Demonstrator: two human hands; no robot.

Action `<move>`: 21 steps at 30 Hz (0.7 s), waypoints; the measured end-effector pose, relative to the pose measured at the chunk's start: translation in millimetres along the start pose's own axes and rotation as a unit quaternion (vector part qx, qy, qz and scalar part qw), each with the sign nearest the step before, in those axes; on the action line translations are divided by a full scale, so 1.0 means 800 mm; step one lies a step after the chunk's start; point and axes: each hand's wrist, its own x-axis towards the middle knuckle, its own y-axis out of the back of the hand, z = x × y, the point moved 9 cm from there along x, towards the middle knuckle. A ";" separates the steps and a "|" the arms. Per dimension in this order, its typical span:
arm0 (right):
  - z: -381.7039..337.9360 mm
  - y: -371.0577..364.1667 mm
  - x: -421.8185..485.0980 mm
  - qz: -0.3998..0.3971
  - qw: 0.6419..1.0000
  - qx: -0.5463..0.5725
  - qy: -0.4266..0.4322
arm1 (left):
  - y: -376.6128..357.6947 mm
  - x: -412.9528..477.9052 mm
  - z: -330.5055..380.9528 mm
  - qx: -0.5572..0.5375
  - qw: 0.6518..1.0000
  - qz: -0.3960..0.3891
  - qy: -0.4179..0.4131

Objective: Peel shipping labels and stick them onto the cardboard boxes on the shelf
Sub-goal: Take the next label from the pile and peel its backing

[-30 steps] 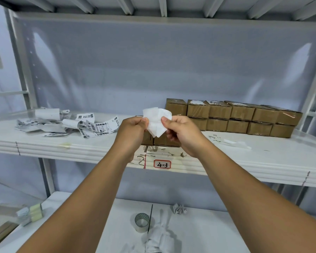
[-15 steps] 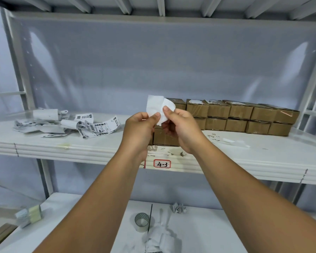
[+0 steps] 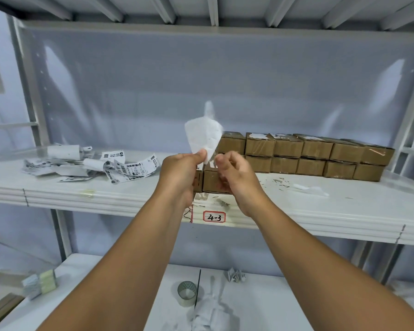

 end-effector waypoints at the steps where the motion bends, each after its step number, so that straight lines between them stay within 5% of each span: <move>1: 0.000 0.001 0.000 0.005 1.000 -0.005 0.002 | 0.004 0.001 -0.002 -0.007 1.000 0.008 0.006; 10: -0.004 -0.018 0.004 -0.026 0.999 -0.045 -0.001 | -0.006 0.001 -0.039 -0.059 0.988 -0.046 0.137; 15: -0.012 -0.018 0.006 -0.003 0.992 -0.123 0.041 | -0.011 -0.001 -0.036 -0.029 0.989 -0.065 0.126; 21: 0.004 -0.025 0.009 -0.065 0.997 0.008 -0.028 | -0.007 0.002 -0.044 -0.027 0.981 -0.106 0.161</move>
